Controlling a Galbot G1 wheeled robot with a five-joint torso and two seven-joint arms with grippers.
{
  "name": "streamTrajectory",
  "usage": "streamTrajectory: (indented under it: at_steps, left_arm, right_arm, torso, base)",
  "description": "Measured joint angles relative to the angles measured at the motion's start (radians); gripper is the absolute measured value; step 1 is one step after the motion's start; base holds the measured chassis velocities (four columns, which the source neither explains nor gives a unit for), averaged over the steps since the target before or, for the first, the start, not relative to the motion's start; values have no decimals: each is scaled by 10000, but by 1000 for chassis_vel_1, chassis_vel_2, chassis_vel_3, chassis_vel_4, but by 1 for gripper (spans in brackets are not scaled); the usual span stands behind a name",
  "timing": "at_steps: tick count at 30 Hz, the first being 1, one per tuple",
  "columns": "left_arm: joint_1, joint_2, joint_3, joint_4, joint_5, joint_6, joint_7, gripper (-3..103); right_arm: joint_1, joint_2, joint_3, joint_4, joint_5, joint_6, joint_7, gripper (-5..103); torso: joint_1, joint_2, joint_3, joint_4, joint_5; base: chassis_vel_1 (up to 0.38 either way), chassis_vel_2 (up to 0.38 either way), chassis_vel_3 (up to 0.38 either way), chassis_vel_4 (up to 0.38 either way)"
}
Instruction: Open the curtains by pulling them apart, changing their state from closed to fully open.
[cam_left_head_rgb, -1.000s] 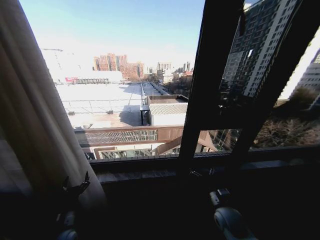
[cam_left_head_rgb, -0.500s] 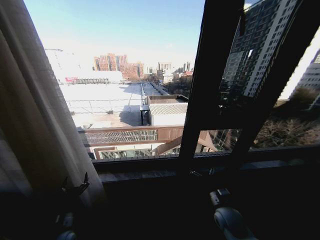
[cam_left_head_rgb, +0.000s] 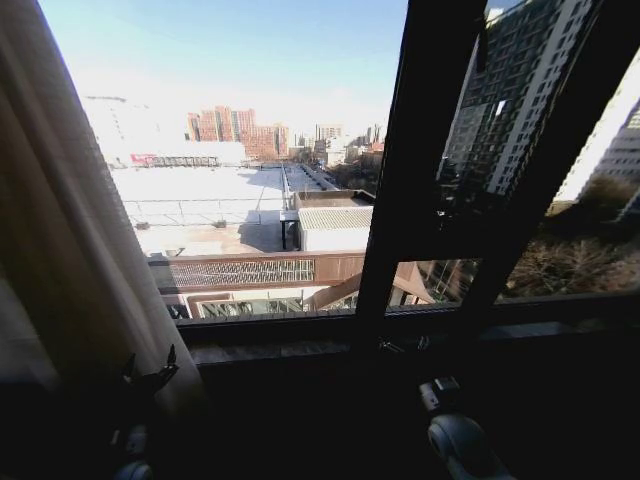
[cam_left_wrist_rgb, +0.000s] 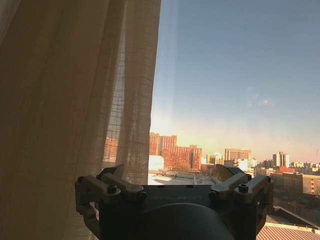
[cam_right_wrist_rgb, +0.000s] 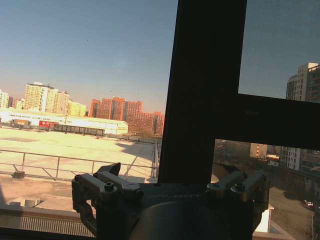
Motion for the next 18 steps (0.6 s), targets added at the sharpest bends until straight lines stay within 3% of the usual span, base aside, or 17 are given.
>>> streamTrajectory:
  at_steps: [18]
  left_arm:
    - [-2, 3, 2, 6, -3, -1, -2, 100]
  right_arm:
    - [0, 0, 0, 0, 0, 0, 1, 100]
  torso:
    - [0, -1, 0, 0, 1]
  base:
    - [-284, -283, 281, 278]
